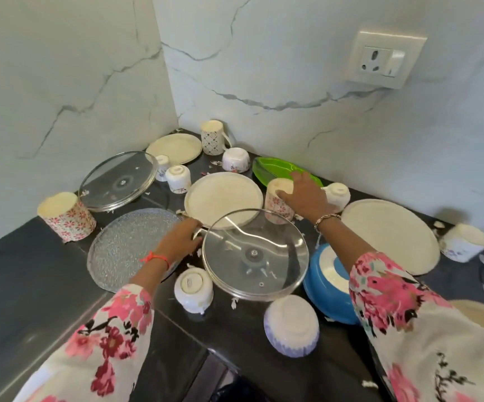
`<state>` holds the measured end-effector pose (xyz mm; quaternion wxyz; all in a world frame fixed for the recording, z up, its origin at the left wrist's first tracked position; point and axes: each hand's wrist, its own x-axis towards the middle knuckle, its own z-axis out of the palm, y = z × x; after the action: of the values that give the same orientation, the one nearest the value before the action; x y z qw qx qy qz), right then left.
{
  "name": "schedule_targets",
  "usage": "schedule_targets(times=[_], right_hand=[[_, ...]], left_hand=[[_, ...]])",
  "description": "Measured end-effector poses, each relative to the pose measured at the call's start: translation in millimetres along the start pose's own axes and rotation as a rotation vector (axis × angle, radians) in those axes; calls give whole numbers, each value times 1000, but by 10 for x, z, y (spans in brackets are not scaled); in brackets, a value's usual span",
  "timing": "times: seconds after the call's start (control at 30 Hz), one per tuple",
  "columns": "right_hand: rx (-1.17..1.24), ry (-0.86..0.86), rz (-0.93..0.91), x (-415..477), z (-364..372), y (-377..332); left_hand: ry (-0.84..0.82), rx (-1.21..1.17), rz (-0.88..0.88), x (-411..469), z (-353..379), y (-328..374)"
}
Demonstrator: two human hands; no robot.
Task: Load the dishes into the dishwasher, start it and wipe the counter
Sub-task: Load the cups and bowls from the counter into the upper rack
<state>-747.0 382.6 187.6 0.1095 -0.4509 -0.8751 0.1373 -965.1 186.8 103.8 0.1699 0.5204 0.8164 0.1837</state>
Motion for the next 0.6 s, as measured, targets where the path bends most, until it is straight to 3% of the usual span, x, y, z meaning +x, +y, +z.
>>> schedule_targets(times=[0.13, 0.23, 0.33, 0.6], right_hand=[[-19, -149, 45, 325, 156, -93], [-105, -248, 59, 432, 236, -164], [-190, -242, 56, 463, 277, -229], [-42, -235, 100, 481, 216, -199]], left_hand=[[-12, 135, 93, -68, 180, -154], [-18, 292, 49, -144, 369, -170], [-33, 290, 39, -182, 464, -201], [-16, 294, 63, -187, 472, -204]])
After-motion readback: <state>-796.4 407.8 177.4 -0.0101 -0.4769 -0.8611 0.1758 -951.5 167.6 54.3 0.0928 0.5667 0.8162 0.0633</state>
